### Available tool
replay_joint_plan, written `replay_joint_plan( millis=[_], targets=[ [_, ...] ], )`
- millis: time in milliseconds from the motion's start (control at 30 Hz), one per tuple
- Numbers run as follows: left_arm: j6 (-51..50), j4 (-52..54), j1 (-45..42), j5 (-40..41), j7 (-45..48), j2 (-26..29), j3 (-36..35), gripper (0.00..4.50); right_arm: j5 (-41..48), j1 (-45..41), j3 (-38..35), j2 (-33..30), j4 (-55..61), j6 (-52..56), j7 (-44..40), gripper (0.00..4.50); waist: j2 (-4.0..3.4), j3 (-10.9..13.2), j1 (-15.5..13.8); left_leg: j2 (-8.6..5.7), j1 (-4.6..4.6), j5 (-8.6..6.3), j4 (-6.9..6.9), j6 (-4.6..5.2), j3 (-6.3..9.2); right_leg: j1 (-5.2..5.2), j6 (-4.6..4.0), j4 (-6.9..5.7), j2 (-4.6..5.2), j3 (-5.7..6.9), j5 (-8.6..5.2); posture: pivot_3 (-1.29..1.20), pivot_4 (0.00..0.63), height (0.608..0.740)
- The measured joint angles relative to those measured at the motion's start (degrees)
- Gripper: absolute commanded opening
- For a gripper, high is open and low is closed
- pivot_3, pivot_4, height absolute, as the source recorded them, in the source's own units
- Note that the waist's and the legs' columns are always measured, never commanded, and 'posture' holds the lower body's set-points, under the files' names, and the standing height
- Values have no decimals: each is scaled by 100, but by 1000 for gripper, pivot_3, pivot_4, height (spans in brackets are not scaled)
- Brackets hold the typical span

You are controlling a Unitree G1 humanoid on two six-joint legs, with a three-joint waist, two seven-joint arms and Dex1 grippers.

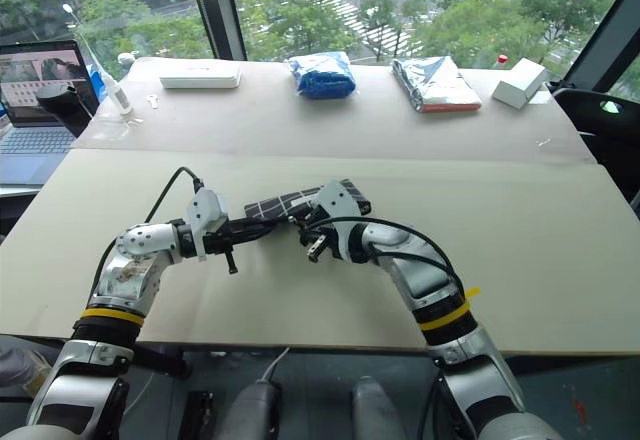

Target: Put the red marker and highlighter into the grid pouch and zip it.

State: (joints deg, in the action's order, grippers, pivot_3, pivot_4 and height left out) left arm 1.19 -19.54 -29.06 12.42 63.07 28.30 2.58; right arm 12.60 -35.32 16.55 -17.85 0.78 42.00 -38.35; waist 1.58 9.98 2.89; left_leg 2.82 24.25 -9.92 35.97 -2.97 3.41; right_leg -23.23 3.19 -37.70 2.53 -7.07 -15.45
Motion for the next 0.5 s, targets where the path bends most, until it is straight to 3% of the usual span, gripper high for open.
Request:
replay_joint_plan(
  millis=[133,333,500],
  targets=[
    [0,5,36,0,-17,-48,4,0,40,127,-210,-336,151,-1,-110,20,0,0,-21,0,2,0,1,0,0,0,0,2,1,0,0,0,150,740],
    [0,56,162,4,-51,-55,-1,0,93,342,-1052,-1401,47,-39,-240,20,0,0,-33,-1,0,0,-2,0,-2,1,3,5,1,-1,-2,0,150,740],
    [2,66,167,5,-53,-57,-2,0,92,520,-1236,-1665,-119,-70,-289,20,0,0,13,-1,-1,0,-5,0,-3,0,4,6,1,-4,-2,0,150,740]
  ],
)
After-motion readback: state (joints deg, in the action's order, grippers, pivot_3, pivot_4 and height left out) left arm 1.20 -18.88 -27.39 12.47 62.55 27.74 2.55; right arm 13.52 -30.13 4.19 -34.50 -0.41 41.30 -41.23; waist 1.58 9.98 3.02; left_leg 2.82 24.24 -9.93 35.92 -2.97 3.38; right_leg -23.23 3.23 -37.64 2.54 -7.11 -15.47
